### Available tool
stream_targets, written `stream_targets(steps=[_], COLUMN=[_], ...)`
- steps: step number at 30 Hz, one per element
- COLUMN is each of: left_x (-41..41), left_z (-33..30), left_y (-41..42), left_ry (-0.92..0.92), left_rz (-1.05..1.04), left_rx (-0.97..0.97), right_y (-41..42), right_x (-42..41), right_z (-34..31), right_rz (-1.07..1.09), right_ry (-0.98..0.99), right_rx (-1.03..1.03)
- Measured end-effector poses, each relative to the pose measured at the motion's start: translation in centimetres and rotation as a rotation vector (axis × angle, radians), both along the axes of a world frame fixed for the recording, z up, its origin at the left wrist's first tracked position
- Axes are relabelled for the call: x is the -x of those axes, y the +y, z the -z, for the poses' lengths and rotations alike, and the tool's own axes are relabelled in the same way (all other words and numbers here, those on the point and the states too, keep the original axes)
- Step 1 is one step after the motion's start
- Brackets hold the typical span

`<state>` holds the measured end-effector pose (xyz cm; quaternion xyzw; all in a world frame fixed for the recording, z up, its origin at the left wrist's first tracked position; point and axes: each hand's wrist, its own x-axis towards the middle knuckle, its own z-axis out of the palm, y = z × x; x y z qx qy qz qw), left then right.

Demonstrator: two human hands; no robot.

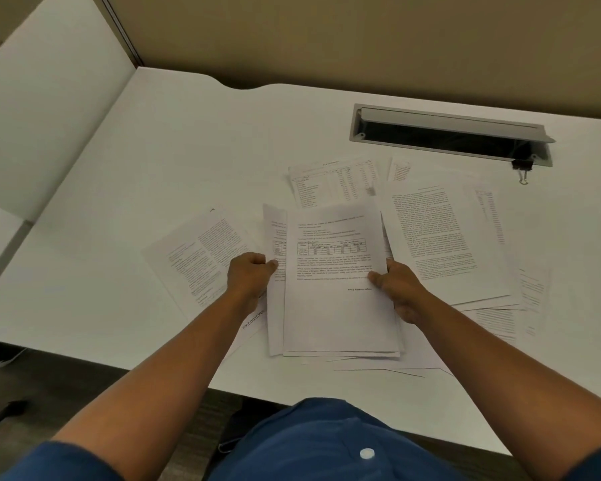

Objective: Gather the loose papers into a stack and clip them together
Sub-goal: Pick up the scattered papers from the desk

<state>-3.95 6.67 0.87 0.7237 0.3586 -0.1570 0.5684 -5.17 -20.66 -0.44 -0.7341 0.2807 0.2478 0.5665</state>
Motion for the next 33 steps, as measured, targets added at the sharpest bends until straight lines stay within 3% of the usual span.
stream_targets(steps=[4, 11, 17, 22, 27, 33], left_x=[0.1, -0.8, -1.2, -1.7, -2.1, -0.8], left_z=[-2.0, -10.8, -16.8, -18.3, -11.4, -5.0], left_y=[-0.6, -1.5, -0.7, -0.4, -0.6, 0.0], left_ry=[-0.138, -0.486, -0.598, -0.592, -0.416, -0.276], left_rz=[0.036, 0.368, 0.373, 0.322, 0.309, 0.177], left_rx=[-0.095, -0.405, -0.321, -0.22, -0.203, -0.184], right_y=[-0.1, 0.1, 0.1, 0.1, 0.4, 1.1], right_x=[0.0, 0.0, 0.0, 0.1, 0.3, 0.4], right_z=[0.2, 0.1, -0.1, -0.6, -2.3, -3.2], right_rz=[0.007, 0.041, 0.043, 0.109, 0.167, 0.26], right_ry=[-0.001, -0.009, -0.034, -0.056, -0.091, -0.147], right_rx=[0.011, 0.005, 0.001, -0.103, -0.348, -0.434])
